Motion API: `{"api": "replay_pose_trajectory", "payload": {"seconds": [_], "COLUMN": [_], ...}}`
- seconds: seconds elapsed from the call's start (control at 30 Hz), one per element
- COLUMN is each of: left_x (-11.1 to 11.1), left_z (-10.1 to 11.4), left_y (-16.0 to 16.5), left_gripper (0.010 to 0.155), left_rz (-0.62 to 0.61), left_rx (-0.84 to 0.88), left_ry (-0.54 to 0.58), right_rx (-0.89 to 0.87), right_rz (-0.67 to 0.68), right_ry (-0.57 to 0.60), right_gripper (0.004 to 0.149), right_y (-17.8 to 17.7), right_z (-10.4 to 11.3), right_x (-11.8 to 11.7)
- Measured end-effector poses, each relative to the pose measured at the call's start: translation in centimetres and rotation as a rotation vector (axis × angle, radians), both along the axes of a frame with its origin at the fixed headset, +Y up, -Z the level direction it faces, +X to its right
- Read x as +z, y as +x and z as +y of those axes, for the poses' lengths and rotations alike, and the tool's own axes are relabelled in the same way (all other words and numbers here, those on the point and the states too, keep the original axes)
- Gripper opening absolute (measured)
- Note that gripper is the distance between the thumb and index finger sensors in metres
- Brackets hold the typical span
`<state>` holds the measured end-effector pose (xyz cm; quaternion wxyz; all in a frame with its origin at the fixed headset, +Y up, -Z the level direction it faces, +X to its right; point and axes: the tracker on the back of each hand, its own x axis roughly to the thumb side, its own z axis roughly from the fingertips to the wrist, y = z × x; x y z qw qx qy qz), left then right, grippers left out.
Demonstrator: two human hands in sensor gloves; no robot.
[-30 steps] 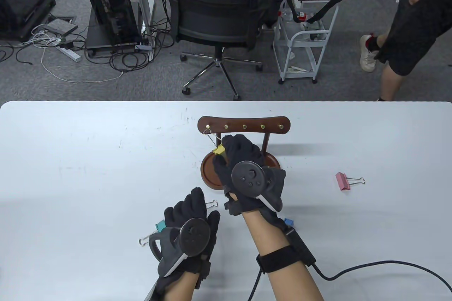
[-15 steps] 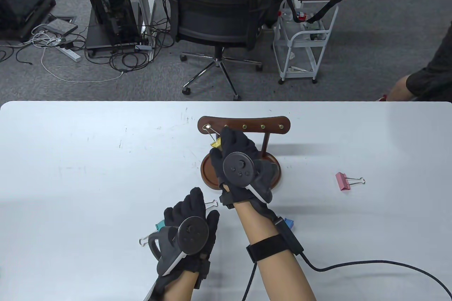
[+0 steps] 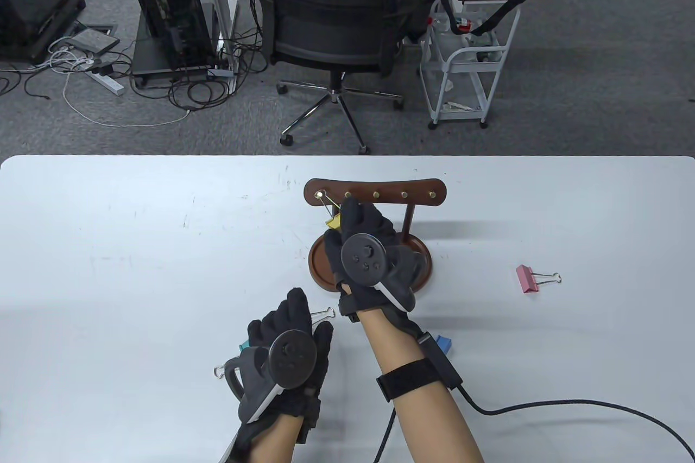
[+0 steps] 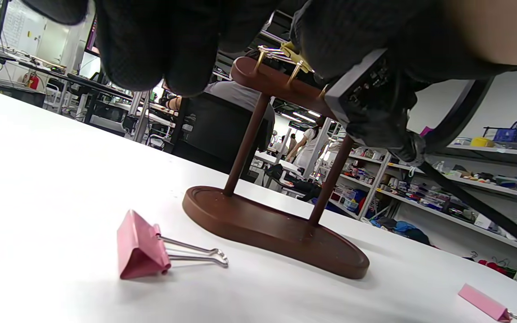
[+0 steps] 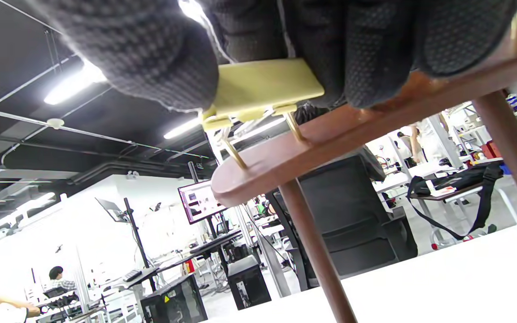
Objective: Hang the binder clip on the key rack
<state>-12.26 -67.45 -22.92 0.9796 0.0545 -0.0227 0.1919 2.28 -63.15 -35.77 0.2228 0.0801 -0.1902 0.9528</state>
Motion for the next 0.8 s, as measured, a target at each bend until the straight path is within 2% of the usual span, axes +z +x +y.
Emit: {"api": "replay_pose_trajectory", "payload": {"seconds": [0.8], "left_x": [-0.3], "left_z": [-0.4], "left_y": [-0.4], "left_gripper": [0.078], "left_rz": [0.033], "left_rx": [-0.001], "left_ry": [-0.042], "right_rx": [0.009], "right_rz": [-0.004], "right_ry": [-0.088], "right_gripper": [0.078], "right_y": [-1.4], "right_z": [-4.4], "right_x": [-1.8]}}
